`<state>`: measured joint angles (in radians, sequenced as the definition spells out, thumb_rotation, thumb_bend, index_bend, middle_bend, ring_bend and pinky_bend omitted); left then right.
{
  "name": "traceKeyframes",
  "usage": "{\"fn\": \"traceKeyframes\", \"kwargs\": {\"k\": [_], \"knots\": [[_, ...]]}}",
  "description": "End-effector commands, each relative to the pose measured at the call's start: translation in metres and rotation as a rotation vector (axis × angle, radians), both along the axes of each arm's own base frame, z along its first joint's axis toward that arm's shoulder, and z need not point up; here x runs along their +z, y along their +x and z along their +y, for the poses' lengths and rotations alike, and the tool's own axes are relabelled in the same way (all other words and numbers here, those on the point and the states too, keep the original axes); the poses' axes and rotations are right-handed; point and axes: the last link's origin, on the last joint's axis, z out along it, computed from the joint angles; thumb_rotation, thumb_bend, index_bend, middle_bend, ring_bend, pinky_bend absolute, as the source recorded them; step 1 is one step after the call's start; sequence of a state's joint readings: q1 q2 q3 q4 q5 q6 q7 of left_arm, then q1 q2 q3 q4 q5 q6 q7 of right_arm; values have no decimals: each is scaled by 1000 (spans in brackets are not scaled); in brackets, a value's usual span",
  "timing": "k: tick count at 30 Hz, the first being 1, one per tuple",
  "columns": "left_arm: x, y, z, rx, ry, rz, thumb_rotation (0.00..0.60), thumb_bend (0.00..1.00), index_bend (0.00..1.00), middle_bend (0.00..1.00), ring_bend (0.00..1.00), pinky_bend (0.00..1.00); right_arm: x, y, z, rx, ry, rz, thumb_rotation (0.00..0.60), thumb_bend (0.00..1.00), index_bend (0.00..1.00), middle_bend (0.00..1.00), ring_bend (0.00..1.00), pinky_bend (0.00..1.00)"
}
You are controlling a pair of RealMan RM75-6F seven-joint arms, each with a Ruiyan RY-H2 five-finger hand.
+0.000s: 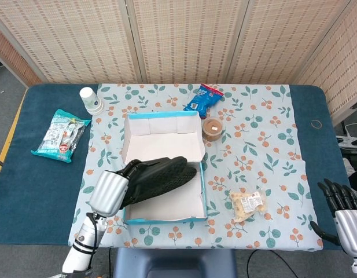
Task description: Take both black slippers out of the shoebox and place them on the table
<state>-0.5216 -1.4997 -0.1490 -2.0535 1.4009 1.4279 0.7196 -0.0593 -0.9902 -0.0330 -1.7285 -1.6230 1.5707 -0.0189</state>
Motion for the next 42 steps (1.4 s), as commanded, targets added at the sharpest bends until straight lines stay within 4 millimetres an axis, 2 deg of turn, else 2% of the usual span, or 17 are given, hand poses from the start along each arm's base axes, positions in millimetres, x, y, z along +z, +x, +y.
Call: {"fn": "traceKeyframes", "kwargs": {"k": [1,3,5,8,10,14,20,25,29,32,35,42], "knots": [[25,-23,20,12,93,7,600,764,895,983,864,908,-1,3,2,12,9,-3,566,156,0,0,0,0],[42,-72,54,114,94,21,600,757,893,981,860,902,0,6,6,30,-1,2,566,156,0,0,0,0],[53,-104,77,131,44,33,600,756,892,980,854,897,0,10,11,52,-16,5,565,156,0,0,0,0],[63,-143,101,145,18,64,600,750,884,971,841,885,0,16,20,89,-23,9,565,156,0,0,0,0],[67,-165,115,152,30,83,600,750,879,966,835,877,0,18,25,106,-20,13,566,156,0,0,0,0],[71,-192,134,155,51,64,600,751,878,961,823,866,-2,19,29,113,-22,24,567,156,0,0,0,0],[81,-210,156,131,110,46,600,751,873,953,803,852,-7,19,28,99,-18,49,567,156,0,0,0,0],[72,-230,165,190,105,5,600,724,830,897,742,809,-13,20,26,93,2,67,567,156,0,0,0,0],[51,-241,162,211,67,21,600,680,799,864,670,732,-14,21,27,98,11,67,567,156,0,0,0,0],[37,-245,155,207,56,25,600,653,763,824,596,621,-14,21,28,100,12,64,567,156,0,0,0,0],[25,-248,149,206,44,23,600,637,697,734,507,538,-12,21,29,101,11,59,567,156,0,0,0,0],[14,-257,147,253,38,19,600,627,580,559,364,455,-12,22,30,103,15,56,567,156,0,0,0,0]]}}
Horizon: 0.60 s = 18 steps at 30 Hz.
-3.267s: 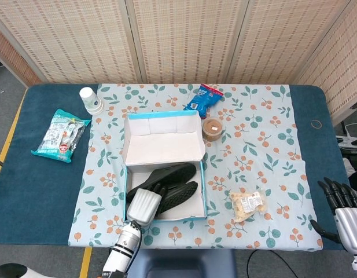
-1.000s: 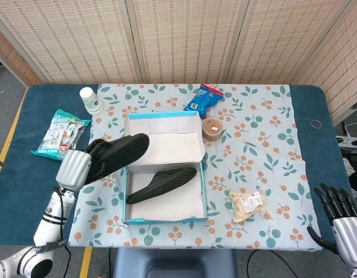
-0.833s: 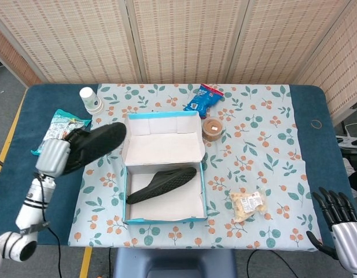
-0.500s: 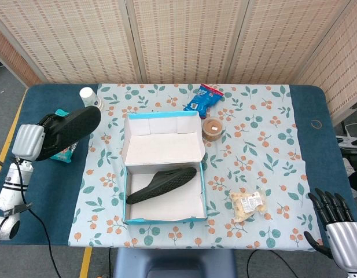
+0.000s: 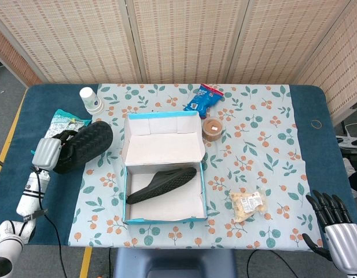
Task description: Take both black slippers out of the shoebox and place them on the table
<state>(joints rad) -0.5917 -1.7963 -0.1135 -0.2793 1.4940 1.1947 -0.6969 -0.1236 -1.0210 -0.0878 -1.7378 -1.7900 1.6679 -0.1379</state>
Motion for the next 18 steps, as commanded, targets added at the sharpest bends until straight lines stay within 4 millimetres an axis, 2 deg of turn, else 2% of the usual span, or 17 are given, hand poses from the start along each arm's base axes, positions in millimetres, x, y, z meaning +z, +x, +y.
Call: {"fn": "traceKeyframes", "kwargs": {"k": [1,3,5,10,12,15,18], "knots": [[-6,-5,-3,26,-12,-5,600,626,565,533,340,437,-1,0,0,0,3,2,566,156,0,0,0,0],[-7,-9,-6,33,-13,8,600,620,516,447,273,381,-1,1,1,0,9,3,567,156,0,0,0,0],[-9,-15,-11,52,-19,2,600,614,497,403,243,363,-2,1,1,1,16,1,567,156,0,0,0,0],[-10,-22,-22,54,-28,-31,600,603,487,356,218,343,-2,1,1,2,23,1,565,156,0,0,0,0],[-7,-20,-27,24,-22,-63,600,594,451,302,192,335,-2,2,2,7,25,0,566,156,0,0,0,0],[-8,-13,-34,-21,-47,-188,600,560,288,178,113,311,-3,2,3,12,29,-1,567,156,0,0,0,0],[-5,6,-47,-125,-99,-386,600,541,112,68,50,306,-4,3,3,16,35,0,567,156,0,0,0,0]]}}
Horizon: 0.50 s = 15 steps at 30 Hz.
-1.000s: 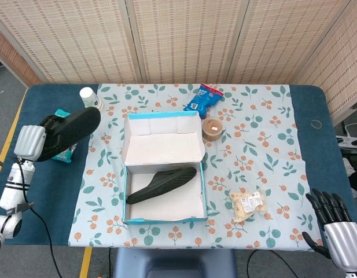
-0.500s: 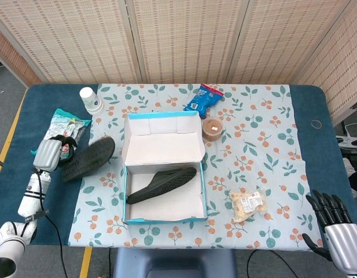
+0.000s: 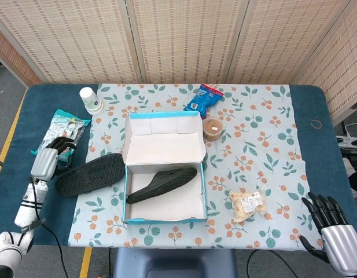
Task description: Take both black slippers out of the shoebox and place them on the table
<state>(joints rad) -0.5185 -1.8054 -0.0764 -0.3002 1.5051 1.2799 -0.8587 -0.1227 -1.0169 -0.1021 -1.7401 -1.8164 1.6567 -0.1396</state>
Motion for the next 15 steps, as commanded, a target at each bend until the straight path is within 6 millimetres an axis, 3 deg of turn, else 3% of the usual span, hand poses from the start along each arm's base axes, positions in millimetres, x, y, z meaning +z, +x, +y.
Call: {"fn": "traceKeyframes", "kwargs": {"k": [1,5,11,15], "knots": [[7,28,-22,-154,-59,-263,600,533,82,46,39,300,-1,1,0,4,7,1,567,156,0,0,0,0],[20,80,-56,-303,-148,-387,600,478,27,0,0,246,-4,2,1,9,21,4,567,156,0,0,0,0],[37,166,-113,-303,-404,-491,600,453,21,0,0,218,-4,3,3,20,29,-2,567,156,0,0,0,0],[33,204,-123,-281,-480,-456,600,440,23,0,0,188,-3,4,4,31,38,-8,566,156,0,0,0,0]]}}
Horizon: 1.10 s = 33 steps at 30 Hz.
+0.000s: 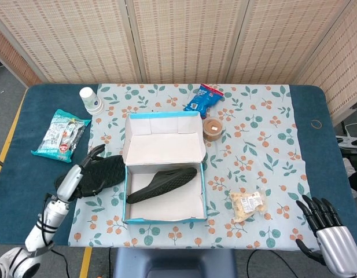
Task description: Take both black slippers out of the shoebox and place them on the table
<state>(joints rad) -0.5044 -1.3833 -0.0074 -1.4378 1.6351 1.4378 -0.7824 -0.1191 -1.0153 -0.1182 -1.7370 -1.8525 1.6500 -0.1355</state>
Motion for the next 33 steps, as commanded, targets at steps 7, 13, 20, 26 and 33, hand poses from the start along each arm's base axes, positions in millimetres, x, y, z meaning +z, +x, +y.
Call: {"fn": "traceKeyframes", "kwargs": {"k": [7,13,20,26,33], "knots": [[2,107,-34,-80,-195,250,600,430,35,0,0,131,3,1,3,21,8,-15,566,156,0,0,0,0],[-34,112,-28,-82,-175,438,600,428,65,0,0,65,7,0,5,23,3,-26,566,156,0,0,0,0],[-69,102,-19,-77,-104,636,600,425,85,0,0,44,10,-1,4,21,-4,-34,567,156,0,0,0,0],[-85,106,-12,-54,-85,683,600,422,85,0,0,112,10,-2,3,15,-5,-35,567,156,0,0,0,0],[-100,110,-3,-14,-72,733,600,416,94,0,0,169,12,-4,1,5,-11,-38,566,156,0,0,0,0]]}}
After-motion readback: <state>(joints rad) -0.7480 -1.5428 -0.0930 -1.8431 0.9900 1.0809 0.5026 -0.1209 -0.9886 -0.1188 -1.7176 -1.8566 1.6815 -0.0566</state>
